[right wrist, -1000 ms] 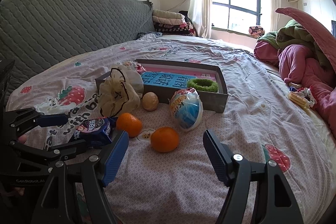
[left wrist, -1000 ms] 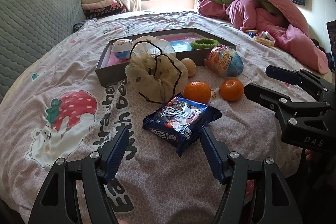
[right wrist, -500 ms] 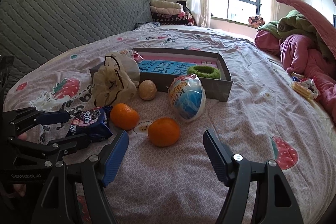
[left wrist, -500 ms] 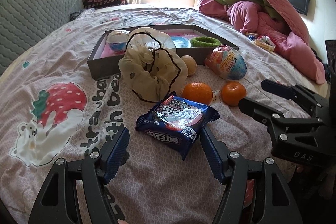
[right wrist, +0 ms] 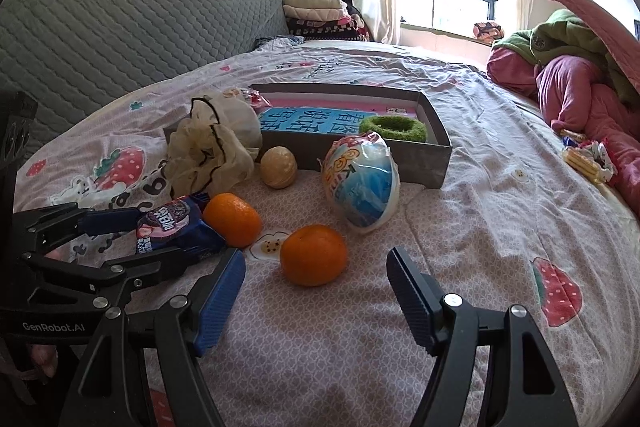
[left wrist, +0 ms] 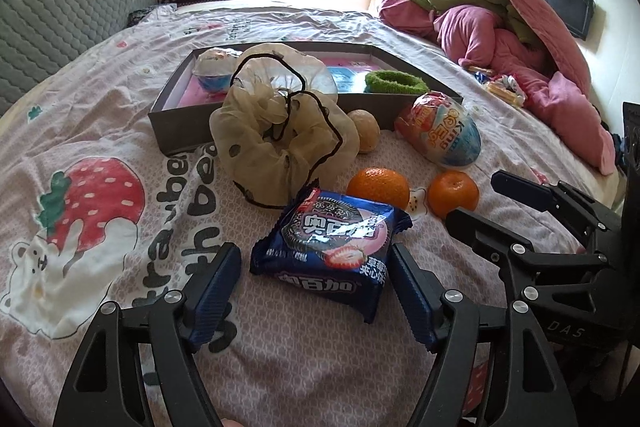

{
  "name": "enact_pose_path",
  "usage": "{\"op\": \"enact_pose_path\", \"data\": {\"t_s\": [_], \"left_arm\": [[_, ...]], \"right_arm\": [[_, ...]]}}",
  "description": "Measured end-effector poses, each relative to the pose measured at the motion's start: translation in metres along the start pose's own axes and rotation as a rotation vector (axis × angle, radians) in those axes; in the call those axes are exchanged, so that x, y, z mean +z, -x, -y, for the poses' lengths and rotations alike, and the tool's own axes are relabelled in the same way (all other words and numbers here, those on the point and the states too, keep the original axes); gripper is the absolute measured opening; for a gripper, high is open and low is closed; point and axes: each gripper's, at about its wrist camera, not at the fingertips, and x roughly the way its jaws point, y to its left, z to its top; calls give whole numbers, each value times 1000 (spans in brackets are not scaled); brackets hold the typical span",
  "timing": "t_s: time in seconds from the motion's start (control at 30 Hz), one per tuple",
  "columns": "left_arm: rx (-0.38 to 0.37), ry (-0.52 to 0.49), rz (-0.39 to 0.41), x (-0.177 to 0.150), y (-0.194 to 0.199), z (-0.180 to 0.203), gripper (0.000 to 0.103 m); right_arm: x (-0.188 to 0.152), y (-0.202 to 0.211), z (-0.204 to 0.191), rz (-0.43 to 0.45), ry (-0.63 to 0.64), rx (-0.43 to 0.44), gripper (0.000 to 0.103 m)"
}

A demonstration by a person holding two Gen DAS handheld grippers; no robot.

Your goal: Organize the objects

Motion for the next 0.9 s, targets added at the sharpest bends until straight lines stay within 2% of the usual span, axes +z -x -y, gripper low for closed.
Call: {"op": "enact_pose_path", "data": {"t_s": [0.37, 0.9], "left_arm": [[-16, 11, -16, 5, -11, -3, 79], [-17, 20, -23, 6, -18, -4, 79]], "right_arm": [[3, -17, 5, -31, -7, -8, 72], [3, -30, -6, -45, 64, 2, 52]]}}
